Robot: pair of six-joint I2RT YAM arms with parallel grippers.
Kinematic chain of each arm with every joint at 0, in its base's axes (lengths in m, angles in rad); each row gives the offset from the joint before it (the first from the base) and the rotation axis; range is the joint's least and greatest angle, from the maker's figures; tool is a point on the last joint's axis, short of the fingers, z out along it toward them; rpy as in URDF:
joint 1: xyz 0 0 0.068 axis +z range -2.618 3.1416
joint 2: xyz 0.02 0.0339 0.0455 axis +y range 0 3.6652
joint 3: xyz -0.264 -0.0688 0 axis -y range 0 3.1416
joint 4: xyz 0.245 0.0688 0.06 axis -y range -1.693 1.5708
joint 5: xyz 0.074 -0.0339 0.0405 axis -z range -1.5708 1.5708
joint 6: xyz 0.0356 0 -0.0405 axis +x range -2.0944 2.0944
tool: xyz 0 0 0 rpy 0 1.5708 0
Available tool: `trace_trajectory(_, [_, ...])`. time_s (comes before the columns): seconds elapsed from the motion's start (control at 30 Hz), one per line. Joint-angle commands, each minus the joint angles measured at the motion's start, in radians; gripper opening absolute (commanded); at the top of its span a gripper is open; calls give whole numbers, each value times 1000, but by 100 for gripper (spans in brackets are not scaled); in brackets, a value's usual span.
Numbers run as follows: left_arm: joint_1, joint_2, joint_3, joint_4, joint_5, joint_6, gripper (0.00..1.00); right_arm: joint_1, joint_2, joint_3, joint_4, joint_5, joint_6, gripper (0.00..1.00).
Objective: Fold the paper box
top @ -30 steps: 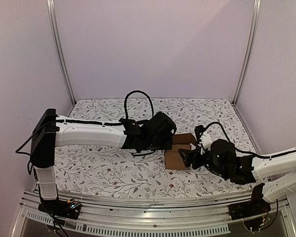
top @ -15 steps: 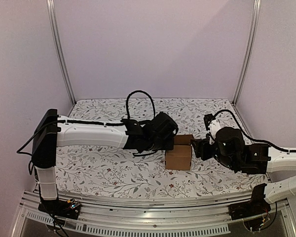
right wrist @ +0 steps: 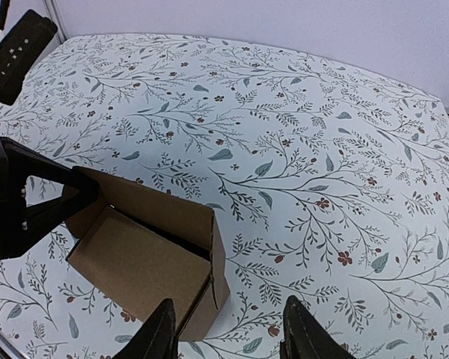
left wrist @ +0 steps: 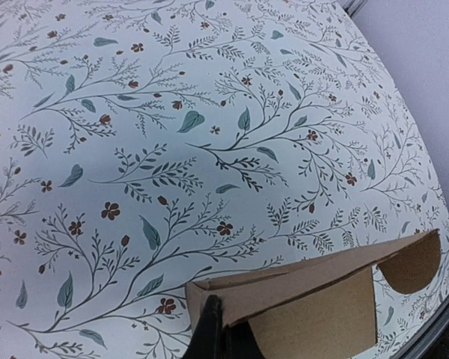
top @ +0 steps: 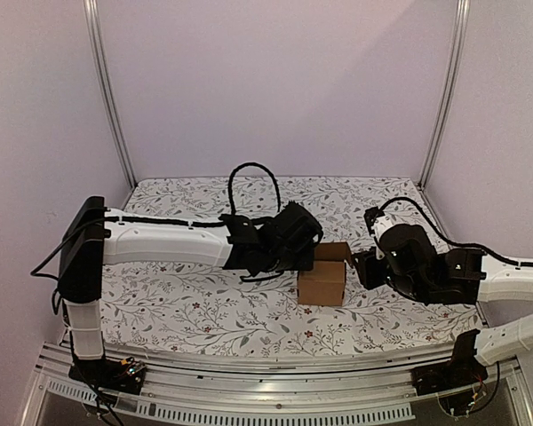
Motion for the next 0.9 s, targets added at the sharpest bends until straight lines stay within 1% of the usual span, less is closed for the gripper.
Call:
trace_trajectory(0.0, [-39,108,-59,-250,102,5,0,-21,34,49,-23,-40,0,46])
trace_trajectory(0.23, [-41,109,-59,-250,100,9,0,-68,95,96,-25,-113,-16,46])
trace_trajectory(0.4, [-42,109,-58,-252,97,10,0,-84,145,115,-41,-145,-11,44])
trace_trajectory(0.57, [-42,109,-59,-252,95,11,0,-90,169,117,-43,-144,1,35])
trace_trajectory(0.8, [-42,110,-53,-257,92,15,0,-90,196,128,-41,-170,17,10])
trace_trajectory(0.87, [-42,112,-50,-258,91,14,0,-90,204,134,-41,-185,25,5])
